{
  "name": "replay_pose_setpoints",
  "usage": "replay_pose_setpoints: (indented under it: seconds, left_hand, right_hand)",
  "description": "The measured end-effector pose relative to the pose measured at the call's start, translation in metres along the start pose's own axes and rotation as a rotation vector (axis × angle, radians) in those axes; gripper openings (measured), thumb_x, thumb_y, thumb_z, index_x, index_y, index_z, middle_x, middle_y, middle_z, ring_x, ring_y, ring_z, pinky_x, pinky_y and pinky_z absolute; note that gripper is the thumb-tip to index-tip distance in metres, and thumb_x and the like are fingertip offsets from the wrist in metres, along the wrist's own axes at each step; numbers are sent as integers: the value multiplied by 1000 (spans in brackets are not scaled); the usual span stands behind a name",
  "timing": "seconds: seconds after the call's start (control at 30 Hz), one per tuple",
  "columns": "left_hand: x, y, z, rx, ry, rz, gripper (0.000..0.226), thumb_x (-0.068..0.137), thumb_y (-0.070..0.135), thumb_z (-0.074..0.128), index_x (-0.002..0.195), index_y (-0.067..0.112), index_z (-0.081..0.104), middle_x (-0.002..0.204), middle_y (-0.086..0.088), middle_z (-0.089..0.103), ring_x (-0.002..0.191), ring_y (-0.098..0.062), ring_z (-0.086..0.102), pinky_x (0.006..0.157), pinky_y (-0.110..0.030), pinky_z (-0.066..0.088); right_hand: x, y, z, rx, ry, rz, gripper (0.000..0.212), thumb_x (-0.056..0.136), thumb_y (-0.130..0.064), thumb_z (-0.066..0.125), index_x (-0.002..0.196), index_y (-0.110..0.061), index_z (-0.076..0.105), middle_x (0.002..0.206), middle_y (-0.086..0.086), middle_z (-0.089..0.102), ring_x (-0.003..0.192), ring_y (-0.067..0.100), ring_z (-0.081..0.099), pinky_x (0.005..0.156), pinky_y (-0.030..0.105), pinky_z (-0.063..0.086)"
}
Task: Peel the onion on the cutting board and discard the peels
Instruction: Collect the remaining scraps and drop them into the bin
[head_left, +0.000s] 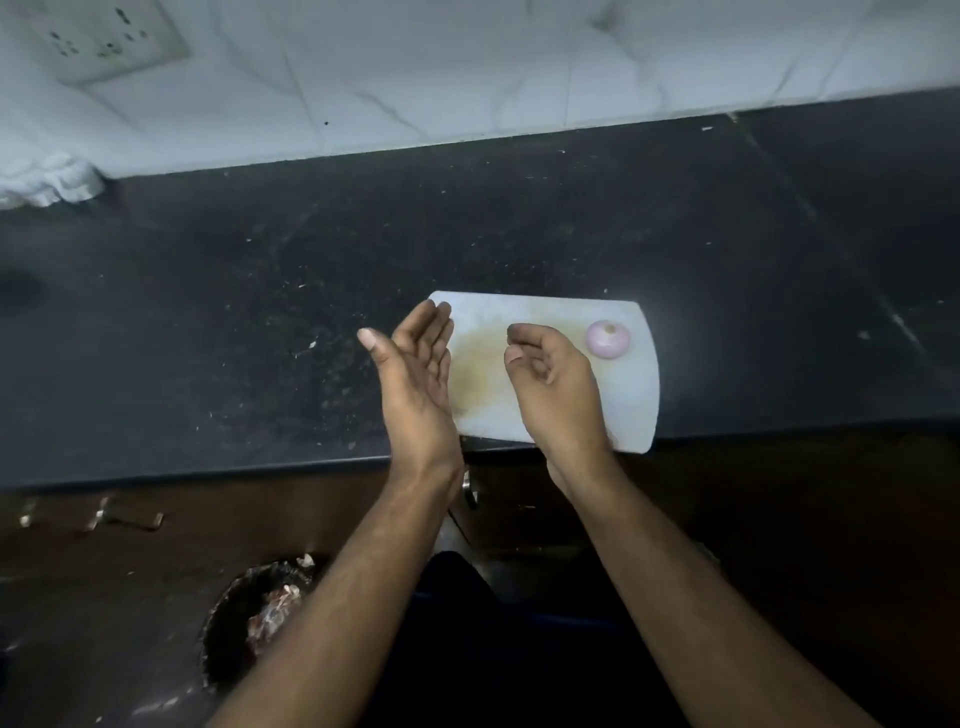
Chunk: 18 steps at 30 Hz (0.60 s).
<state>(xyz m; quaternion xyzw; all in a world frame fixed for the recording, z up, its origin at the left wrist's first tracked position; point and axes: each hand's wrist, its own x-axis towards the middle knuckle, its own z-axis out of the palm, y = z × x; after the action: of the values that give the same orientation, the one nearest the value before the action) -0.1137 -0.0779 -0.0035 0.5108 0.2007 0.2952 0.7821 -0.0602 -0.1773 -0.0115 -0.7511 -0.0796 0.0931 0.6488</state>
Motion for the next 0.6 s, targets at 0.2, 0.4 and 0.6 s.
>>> replay_pose_setpoints:
  seconds: [0.2,0.4,0.6]
  left_hand:
    - [16,38,41,55,-43,-59,84,96,70,14,142,16,58,144,-3,65,138,-12,57,126,-40,33]
    - [35,39,54,225,-63,-57,78,99,70,17,148,21,55,149,6,60,138,-3,54,124,-34,33]
    - [47,14,33,807,-128,-91,57,101,66,48,145,30,56,146,12,58,136,-8,50,119,-46,41]
  right_hand:
    - [21,-37,-28,-103,40,49,26,103,-22,59,128,-24,66,120,-17,68,110,-1,63,101,21,50]
    - [42,-47,-50,-404,71,-63,32,103,-24,58,134,-19,62,134,-6,64,125,12,57,101,28,50]
    - [61,-11,-70,-984,-144,45,54,98,-29,66,149,-23,48,157,7,37,140,31,37,110,44,40]
